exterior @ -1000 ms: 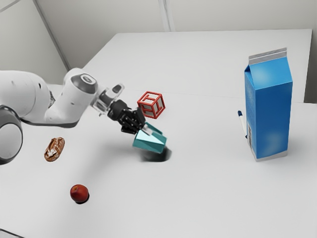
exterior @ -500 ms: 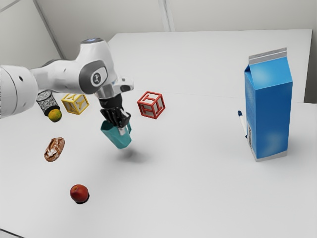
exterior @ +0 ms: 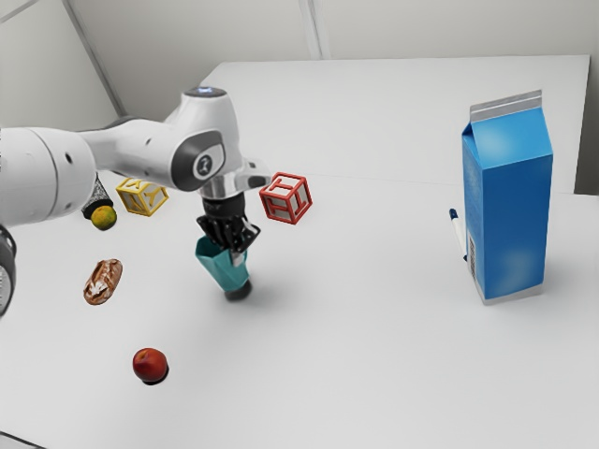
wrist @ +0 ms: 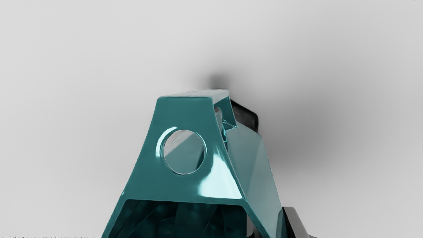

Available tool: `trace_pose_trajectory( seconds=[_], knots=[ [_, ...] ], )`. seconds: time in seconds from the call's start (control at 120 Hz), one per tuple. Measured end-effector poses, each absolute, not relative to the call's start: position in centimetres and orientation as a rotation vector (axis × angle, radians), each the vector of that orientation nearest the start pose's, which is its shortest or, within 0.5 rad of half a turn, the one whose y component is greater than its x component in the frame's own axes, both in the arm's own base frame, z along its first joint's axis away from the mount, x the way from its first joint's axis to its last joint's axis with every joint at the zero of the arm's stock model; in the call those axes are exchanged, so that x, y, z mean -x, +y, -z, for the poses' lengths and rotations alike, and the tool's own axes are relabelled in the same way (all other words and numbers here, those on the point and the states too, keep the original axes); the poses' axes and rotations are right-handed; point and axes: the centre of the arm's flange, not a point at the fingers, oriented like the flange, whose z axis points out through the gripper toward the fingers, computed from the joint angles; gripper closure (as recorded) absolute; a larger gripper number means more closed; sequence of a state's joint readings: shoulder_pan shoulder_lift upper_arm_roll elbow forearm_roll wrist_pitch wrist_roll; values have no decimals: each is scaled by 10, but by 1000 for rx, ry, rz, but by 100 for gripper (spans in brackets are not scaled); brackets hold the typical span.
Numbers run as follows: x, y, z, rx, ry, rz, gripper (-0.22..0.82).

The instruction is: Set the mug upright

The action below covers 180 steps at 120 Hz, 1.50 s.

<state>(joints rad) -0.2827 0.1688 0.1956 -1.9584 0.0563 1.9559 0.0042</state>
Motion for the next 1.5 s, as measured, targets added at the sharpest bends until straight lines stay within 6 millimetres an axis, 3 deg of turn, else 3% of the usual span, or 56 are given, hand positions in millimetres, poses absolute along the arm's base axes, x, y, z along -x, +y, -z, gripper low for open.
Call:
trace_pose_trajectory(
  seconds=[0.292,0.633,0.733,0.833,1.092,1.192,1.342,1.5],
  knots=[
    [-575,-52,-360,3041,71,-262,73],
    [-577,-58,-351,3038,17,-261,72],
    [-577,-65,-352,3041,21,-258,65],
    [-578,-68,-359,3066,-4,-248,49],
    [-584,-70,-411,3122,-40,-128,16],
    [-599,-70,-454,3136,7,-23,10],
    [-598,-55,-527,3143,97,98,5],
    [-596,-43,-574,3145,192,130,2]
  ],
)
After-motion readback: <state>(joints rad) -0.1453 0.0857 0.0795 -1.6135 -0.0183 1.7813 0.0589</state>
